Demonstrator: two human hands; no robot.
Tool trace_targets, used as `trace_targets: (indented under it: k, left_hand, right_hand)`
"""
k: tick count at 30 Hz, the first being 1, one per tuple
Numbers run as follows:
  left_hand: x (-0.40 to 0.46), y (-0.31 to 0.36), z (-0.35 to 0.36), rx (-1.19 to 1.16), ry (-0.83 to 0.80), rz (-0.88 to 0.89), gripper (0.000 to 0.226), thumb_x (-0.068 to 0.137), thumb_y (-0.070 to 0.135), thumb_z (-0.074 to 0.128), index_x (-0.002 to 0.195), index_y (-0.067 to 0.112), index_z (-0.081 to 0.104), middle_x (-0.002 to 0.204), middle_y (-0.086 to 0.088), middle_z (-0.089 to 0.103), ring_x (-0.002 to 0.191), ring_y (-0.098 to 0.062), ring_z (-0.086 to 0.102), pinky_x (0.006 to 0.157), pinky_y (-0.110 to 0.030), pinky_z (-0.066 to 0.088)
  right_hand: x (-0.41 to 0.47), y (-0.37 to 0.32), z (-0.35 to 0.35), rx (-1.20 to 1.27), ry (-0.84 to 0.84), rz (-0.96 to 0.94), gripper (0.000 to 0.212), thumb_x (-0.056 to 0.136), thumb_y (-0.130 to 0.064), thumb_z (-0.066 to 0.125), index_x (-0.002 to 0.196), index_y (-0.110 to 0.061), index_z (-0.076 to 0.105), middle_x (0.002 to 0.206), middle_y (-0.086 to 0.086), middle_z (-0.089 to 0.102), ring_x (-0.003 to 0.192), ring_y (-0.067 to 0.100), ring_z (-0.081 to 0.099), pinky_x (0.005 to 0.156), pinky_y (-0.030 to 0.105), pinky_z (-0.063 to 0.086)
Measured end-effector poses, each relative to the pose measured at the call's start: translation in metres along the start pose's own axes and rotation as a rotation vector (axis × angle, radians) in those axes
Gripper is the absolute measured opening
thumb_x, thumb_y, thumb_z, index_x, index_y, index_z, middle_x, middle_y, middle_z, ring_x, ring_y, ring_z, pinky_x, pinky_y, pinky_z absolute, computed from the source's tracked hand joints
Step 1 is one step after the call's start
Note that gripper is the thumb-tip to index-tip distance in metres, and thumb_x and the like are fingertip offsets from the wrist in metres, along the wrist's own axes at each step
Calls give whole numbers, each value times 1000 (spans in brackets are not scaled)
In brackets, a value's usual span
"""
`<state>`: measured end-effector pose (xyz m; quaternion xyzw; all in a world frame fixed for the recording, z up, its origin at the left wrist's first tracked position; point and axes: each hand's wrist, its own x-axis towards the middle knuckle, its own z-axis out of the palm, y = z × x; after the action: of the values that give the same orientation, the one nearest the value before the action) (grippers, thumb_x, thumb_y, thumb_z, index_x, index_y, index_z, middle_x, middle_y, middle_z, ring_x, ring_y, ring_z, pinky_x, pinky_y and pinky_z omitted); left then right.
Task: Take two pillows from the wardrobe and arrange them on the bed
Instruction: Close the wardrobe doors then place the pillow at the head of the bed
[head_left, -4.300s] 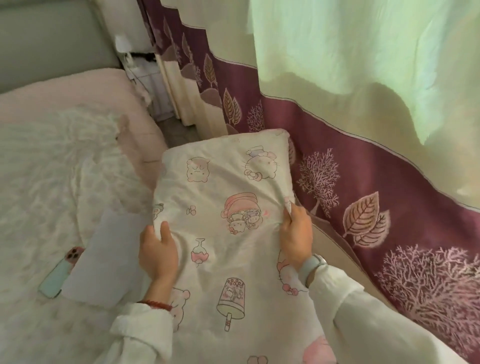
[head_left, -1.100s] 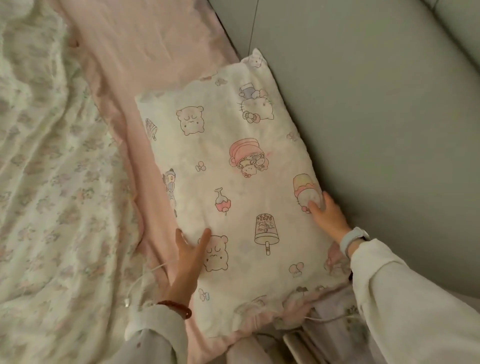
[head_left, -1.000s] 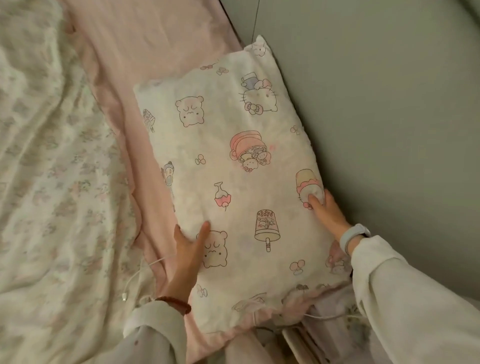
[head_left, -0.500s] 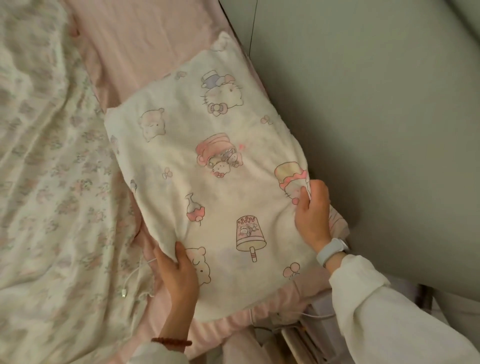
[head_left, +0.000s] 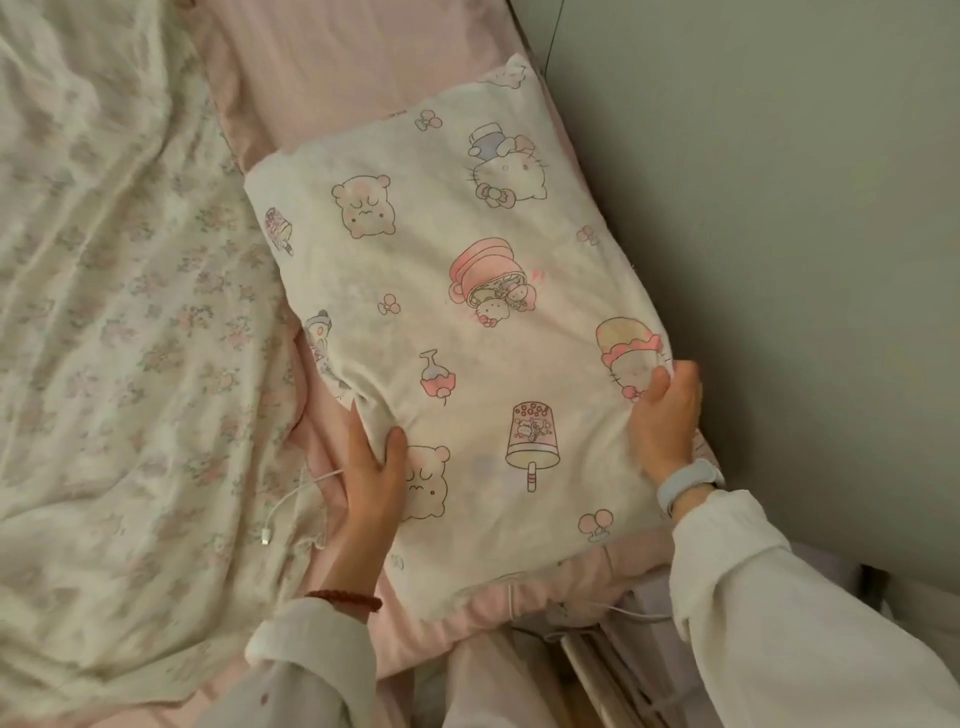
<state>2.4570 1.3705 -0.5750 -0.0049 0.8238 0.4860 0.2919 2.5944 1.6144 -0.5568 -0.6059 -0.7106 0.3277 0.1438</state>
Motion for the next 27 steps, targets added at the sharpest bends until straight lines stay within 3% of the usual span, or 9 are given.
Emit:
trace_targets:
  k: [4, 7, 9, 11, 17, 20, 22, 25, 27]
  left_hand:
    - [-14, -5, 9, 13, 90, -28, 62, 83, 39, 54, 135, 42, 21, 122, 45, 25, 111, 10, 43, 92, -14, 38]
    - [-26, -12, 8, -8, 90, -64, 59, 81, 46, 58, 132, 40, 28, 118, 50, 23, 113, 2, 41, 88, -6, 37]
    - [-33, -24, 5, -88, 3, -33, 59, 79, 43, 63, 129, 37, 31, 128, 34, 39, 119, 1, 42, 97, -11, 35]
    - [-44, -34, 3, -108, -72, -15, 79, 74, 36, 71, 137, 29, 24, 140, 13, 39, 129, -2, 38, 104, -25, 33]
    - [-42, -37, 3, -25, -149, -60, 86, 67, 14, 79, 136, 22, 28, 131, -6, 49, 121, -16, 49, 105, -45, 40]
    - [-41, -35, 2, 131, -171, -231, 100, 68, 37, 77, 141, 16, 12, 144, -10, 35, 131, -25, 36, 109, -46, 31]
    - [-48, -31, -4, 304, -145, -317, 103, 69, 52, 70, 143, 17, 8, 149, -12, 26, 133, -31, 31, 108, -48, 30]
    - [-63, -22, -23, 313, -110, -188, 90, 78, 47, 63, 144, 17, 9, 154, -8, 15, 138, -26, 21, 108, -44, 26]
    - [-74, -18, -46, 289, -99, -134, 81, 83, 41, 59, 144, 16, 12, 153, -9, 21, 138, -26, 24, 107, -42, 27]
  right_hand:
    - [8, 20, -11, -157, -188, 48, 31, 94, -16, 37, 117, 4, 45, 121, 28, 50, 109, 40, 45, 92, 45, 39]
    - [7, 24, -17, -178, -275, 112, 44, 94, -30, 35, 135, -13, 33, 137, 23, 40, 123, 41, 39, 104, 49, 33]
    - [-2, 26, -18, -130, -366, 127, 45, 93, -37, 28, 136, -23, 29, 139, 18, 40, 124, 38, 40, 105, 48, 34]
    - [-10, 29, -20, -165, -451, 154, 48, 92, -42, 24, 137, -27, 26, 141, 17, 40, 124, 36, 41, 106, 49, 33]
    - [-19, 29, -30, -345, -579, 312, 54, 95, -42, 17, 144, -22, 4, 153, 15, 17, 135, 39, 24, 112, 47, 19]
    - [-38, 21, -33, -428, -478, 226, 48, 97, -26, 20, 142, -9, 11, 154, 18, 11, 137, 42, 15, 112, 57, 16]
    - [-57, 12, -33, -456, -386, 179, 51, 96, -28, 24, 143, -15, 9, 153, 21, 11, 138, 41, 13, 110, 59, 18]
    - [-95, -5, -26, -509, -357, -13, 54, 94, -23, 31, 143, -16, 12, 153, 22, 12, 139, 38, 12, 110, 54, 21]
    - [-122, -21, -16, -435, -414, -100, 52, 93, -20, 34, 142, -11, 18, 152, 22, 18, 140, 36, 15, 114, 50, 19]
